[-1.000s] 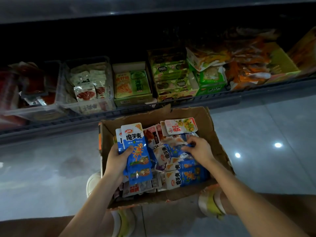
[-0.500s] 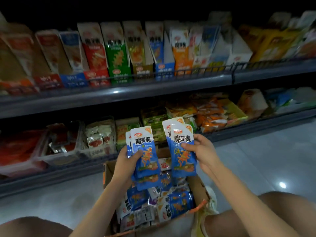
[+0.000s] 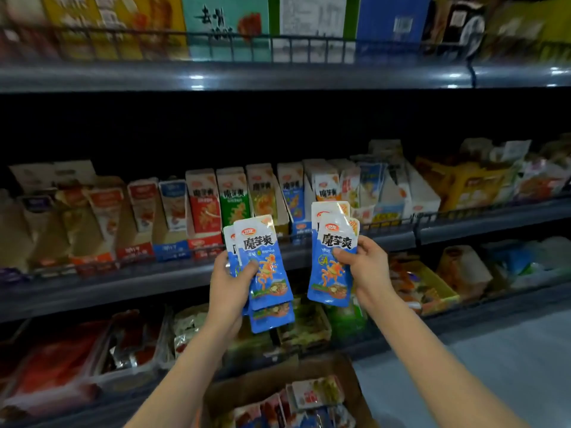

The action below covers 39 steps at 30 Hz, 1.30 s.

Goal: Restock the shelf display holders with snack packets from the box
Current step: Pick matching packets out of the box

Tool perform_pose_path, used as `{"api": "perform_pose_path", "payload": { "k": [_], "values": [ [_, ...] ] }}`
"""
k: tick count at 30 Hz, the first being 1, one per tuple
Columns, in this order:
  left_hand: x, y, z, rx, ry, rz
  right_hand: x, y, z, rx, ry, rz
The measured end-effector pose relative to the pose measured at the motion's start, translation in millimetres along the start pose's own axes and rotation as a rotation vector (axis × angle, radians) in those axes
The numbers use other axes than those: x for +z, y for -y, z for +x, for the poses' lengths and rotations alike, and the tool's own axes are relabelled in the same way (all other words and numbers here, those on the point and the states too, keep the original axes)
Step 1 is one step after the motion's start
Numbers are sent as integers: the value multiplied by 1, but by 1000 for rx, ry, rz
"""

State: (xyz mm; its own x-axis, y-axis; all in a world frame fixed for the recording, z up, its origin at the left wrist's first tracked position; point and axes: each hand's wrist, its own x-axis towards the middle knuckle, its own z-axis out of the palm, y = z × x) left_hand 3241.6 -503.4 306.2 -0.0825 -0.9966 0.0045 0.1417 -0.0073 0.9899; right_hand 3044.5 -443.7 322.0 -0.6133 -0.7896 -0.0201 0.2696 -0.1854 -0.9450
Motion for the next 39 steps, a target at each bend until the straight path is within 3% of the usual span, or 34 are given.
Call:
{"api": "perform_pose_path", "payload": {
  "k": [12, 17, 22, 28, 34, 39],
  "values": [
    [48, -49, 128, 186, -1, 36, 75, 21, 142, -205, -57, -205],
    [65, -53, 165, 237, -26, 100, 90, 16, 173, -234, 2, -274],
    [69, -52, 184, 284, 7, 135, 94, 1, 195, -254, 87, -464],
    [55, -37, 203, 246, -37, 48, 67, -32, 232, -430, 86, -851],
    [49, -33, 210, 207, -39, -68, 80, -20, 222, -482, 53, -732],
    [51, -31, 211, 191, -22, -87, 83, -24, 223, -814, -111, -1291]
  ]
}}
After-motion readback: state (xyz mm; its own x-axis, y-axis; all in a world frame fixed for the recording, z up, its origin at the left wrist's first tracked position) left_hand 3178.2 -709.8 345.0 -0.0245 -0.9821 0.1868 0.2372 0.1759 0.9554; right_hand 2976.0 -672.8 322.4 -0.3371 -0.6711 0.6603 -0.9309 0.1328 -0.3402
